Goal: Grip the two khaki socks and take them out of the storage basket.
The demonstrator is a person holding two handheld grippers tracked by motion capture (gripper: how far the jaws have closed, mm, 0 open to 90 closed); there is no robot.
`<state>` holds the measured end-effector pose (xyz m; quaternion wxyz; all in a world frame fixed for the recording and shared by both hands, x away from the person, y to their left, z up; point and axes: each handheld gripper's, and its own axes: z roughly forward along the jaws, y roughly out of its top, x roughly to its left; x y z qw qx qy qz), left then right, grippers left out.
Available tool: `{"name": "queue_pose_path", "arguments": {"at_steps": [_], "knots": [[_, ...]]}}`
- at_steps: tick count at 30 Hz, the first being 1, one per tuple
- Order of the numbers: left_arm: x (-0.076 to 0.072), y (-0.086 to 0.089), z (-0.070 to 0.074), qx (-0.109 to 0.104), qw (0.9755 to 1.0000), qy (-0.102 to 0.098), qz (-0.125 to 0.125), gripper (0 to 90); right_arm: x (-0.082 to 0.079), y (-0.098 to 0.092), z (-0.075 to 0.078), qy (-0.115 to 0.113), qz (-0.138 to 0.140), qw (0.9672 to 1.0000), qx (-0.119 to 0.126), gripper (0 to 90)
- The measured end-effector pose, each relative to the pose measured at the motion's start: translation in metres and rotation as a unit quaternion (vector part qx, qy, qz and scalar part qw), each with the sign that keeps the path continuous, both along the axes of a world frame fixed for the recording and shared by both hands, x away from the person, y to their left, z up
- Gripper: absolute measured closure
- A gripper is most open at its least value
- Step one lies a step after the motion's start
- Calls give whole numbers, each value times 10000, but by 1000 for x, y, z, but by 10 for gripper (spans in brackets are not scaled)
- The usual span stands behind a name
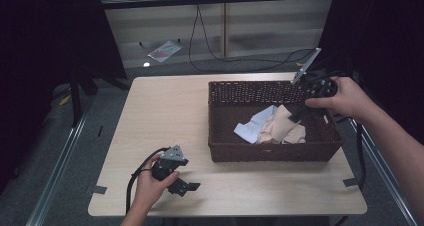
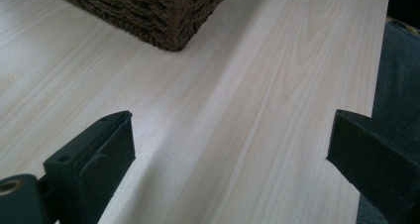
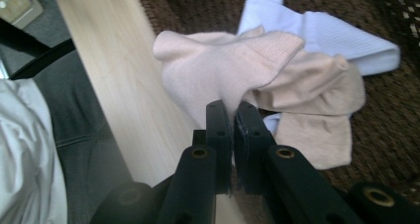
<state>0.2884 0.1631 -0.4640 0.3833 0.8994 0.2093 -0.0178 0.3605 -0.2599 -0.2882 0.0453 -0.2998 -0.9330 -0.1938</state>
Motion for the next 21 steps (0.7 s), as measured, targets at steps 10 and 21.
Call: {"name": "queue_pose_path", "arguments": {"at_steps": [10,21], "knots": [[0,0,0,-6,10000,-2,-7,40,-13,8,3,36,274,9995,139,864],[0,-1,0,8,10000,14,-16,41,-28,12,5,49,528,9986,91,860]]}}
